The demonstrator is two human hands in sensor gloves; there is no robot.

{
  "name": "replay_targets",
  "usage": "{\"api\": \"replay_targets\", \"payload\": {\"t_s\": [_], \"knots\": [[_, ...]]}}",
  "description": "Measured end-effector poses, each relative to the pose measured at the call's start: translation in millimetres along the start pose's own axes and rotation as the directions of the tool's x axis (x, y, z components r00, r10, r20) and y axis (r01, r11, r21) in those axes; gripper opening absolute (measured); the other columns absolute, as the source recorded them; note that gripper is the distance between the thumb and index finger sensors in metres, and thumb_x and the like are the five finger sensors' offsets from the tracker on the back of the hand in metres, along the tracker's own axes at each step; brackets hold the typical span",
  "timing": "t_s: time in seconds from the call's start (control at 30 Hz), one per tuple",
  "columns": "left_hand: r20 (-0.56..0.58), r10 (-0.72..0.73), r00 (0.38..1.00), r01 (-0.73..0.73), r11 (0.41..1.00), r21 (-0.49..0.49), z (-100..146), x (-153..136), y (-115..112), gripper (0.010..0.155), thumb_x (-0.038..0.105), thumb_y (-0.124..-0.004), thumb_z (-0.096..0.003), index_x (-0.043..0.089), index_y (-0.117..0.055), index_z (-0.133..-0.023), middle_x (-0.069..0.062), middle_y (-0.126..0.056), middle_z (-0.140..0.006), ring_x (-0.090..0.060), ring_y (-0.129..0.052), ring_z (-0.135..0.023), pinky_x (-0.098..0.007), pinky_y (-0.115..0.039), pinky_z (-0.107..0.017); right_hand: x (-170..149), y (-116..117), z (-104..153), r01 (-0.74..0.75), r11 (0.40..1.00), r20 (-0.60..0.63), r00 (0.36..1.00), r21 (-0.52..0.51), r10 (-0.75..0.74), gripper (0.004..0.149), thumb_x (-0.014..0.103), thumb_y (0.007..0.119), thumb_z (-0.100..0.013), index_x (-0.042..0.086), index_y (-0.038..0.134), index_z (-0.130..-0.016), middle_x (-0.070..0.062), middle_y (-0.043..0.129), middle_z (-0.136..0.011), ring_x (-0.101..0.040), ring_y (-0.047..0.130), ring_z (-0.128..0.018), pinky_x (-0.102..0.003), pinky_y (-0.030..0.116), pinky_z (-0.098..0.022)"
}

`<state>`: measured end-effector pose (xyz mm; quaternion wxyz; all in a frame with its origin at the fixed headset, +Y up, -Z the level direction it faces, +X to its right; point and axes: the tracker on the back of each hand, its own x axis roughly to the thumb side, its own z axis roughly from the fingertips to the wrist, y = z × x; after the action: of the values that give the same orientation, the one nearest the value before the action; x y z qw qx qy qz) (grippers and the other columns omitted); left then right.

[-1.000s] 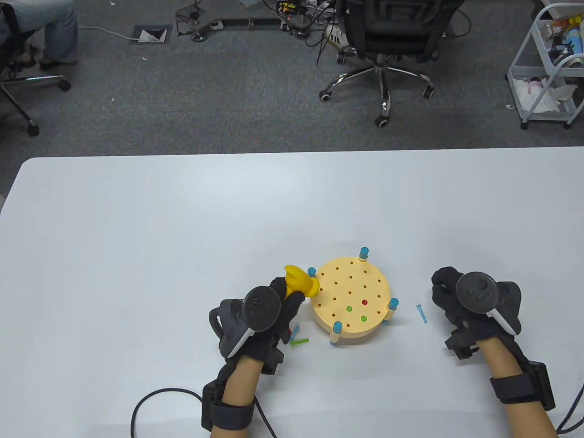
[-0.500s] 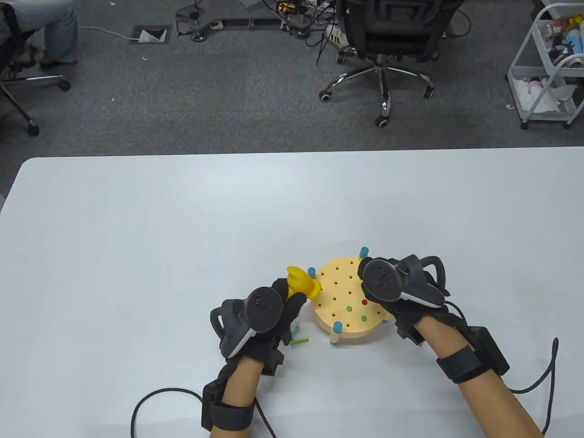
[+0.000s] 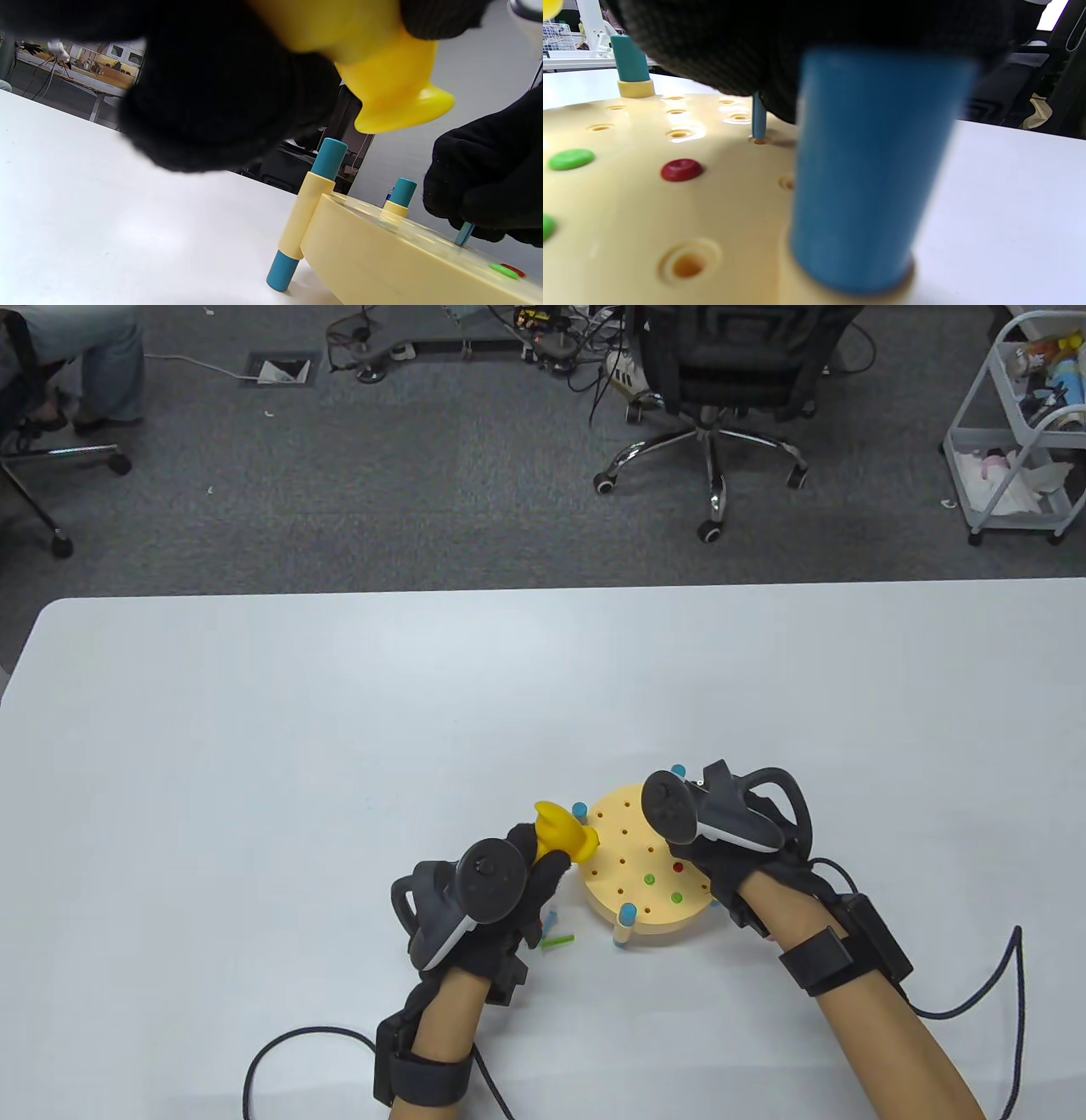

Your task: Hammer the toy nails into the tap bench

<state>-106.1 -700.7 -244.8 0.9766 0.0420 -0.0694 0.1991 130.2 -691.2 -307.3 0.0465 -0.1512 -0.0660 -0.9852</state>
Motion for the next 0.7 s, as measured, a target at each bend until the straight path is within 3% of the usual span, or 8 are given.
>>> {"api": "replay_targets", "payload": {"t_s": [0.47,0.7], "knots": [[0.013,-0.015,1.000,0.015,1.000,-0.018,-0.1,3.6,-1.1,0.064,0.061,-0.066,-0.0366,0.019,-0.079,-0.084,-0.008,-0.104,-0.045,-0.022,-0.106,-0.019,-0.034,-0.086,-0.011,-0.8,-1.5,-4.4,0.003,0.997,-0.044,0.999,0.080,0.001,0.039,0.038,0.078,-0.040,0.025,0.080,-0.076,-0.005,0.095,-0.064,-0.014,0.098,-0.035,-0.035,0.086,-0.035],[0.020,-0.013,1.000,0.014,1.000,-0.015,0.1,4.4,-0.4,0.064,0.061,-0.066,-0.0366,0.019,-0.079,-0.084,-0.008,-0.104,-0.045,-0.023,-0.106,-0.019,-0.034,-0.086,-0.011,-0.6,-11.1,4.5,0.003,0.998,-0.032,1.000,0.061,-0.001,0.051,0.045,0.074,-0.040,0.023,0.080,-0.086,-0.009,0.093,-0.072,-0.018,0.098,-0.044,-0.037,0.084,-0.040]]}}
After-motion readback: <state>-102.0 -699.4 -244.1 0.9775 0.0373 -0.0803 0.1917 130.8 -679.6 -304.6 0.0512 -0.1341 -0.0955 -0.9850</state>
